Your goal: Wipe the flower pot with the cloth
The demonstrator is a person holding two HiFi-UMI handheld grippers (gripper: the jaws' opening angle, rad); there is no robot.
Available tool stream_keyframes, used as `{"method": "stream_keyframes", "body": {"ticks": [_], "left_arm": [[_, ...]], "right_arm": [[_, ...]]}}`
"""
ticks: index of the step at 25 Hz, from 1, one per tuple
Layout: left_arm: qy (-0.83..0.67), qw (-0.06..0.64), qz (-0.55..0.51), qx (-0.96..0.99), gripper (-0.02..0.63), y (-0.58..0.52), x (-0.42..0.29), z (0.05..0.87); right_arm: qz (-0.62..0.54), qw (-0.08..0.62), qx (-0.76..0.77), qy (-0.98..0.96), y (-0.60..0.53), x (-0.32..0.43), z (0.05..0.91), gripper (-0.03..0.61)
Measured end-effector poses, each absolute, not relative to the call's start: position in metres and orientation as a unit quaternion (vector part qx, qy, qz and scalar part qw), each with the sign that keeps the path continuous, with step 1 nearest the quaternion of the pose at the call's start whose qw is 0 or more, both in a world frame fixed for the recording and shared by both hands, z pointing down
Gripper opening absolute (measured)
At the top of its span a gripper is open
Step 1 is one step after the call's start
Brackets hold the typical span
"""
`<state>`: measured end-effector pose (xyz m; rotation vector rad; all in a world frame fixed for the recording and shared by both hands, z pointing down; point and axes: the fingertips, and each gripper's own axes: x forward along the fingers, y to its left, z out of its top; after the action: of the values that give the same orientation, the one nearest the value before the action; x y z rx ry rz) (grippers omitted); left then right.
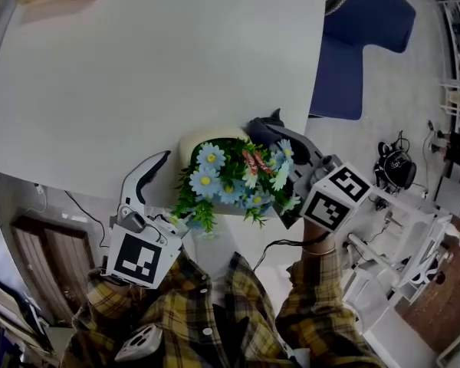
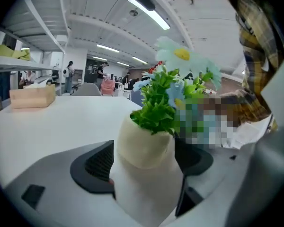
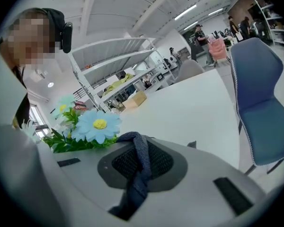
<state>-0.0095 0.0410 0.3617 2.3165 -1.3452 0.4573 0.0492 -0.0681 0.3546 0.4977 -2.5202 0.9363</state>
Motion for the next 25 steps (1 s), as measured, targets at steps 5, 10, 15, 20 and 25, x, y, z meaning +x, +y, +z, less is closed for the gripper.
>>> {"method": "stream_keyframes", "body": {"ticks": [5,10,15,20,25], "left_arm": [[-0.490,0.201,0.156,0.834,0.411,0.028,-0.001,0.357],[-0.463,0.183,0.162,0.852,0.411,0.023,0.004,0.357],[-0.405,0.168,0.181,0.880,0.410,0.014,-0.002,0.358],[-0.341,0.154,0.200,0.906,0.410,0.013,-0.002,0.359],[-0.282,0.149,0.208,0.925,0.410,0.008,-0.003,0.365]], "right_arm": [[0.347,0.193,0.192,-0.898,-0.060,0.058,0.354,0.015],[0.339,0.200,0.179,-0.901,-0.056,0.060,0.356,0.015],[0.307,0.242,0.108,-0.914,-0.057,0.053,0.355,0.015],[0.293,0.271,0.066,-0.915,-0.061,0.046,0.356,0.015],[0.299,0.282,0.038,-0.911,-0.074,0.031,0.363,0.015]]}}
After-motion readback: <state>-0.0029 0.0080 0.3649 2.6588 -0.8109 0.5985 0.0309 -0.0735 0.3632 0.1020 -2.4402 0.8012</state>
